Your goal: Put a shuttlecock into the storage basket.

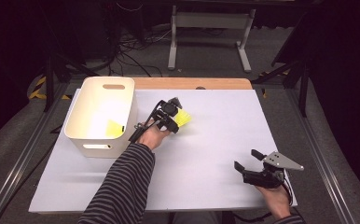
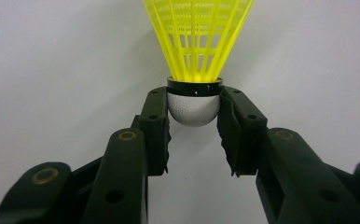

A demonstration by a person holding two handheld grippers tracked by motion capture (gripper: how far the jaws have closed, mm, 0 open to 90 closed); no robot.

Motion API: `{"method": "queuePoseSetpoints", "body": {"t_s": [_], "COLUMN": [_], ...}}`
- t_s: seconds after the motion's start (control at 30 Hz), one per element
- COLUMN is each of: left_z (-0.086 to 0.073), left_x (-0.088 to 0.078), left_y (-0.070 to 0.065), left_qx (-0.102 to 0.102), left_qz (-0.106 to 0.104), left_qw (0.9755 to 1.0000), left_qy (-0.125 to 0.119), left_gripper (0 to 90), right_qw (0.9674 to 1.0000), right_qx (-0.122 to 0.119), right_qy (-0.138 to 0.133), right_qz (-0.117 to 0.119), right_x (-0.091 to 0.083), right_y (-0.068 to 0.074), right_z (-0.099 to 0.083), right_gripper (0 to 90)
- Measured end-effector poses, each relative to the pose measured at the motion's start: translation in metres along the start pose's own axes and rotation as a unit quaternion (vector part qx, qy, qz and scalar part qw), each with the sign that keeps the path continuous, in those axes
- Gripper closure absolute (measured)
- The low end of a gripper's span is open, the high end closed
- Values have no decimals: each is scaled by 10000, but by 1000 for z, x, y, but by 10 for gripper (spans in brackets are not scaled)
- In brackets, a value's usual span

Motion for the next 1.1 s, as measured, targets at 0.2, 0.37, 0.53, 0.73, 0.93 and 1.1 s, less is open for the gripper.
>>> {"method": "queuePoseSetpoints", "body": {"t_s": [0.2,0.37,0.53,0.73,0.93,1.1], "left_z": [-1,-3,-3,-5,-7,-8], "left_x": [-9,-15,-19,-24,-28,-32], "left_y": [4,4,4,6,8,9], "left_qx": [16,-55,-46,-84,-55,-95], "left_qz": [15,-20,-25,-27,-6,6], "left_qw": [10000,10000,10000,9999,10000,9999], "left_qy": [-34,-60,-76,-83,-56,-81], "left_gripper": [650,650,650,650,650,650], "right_qw": [10000,10000,10000,10000,10000,10000], "right_qx": [-16,-16,-14,-21,-25,-29], "right_qy": [-26,-32,-29,-36,-35,-5], "right_qz": [1,14,-2,12,14,1], "right_x": [0,1,0,1,1,1], "right_y": [0,1,0,0,1,1], "right_z": [1,1,1,2,2,1], "right_gripper": [146,145,145,145,145,145]}}
Point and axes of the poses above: each handheld gripper's, and its own axes: x roughly forward along the jaws, z roughly out of its top, y roughly to its left, the point moved 10 cm from there along x, roughly forward along the jaws, and after that the axes turned 11 degrees about z, right-handed, at the moved point
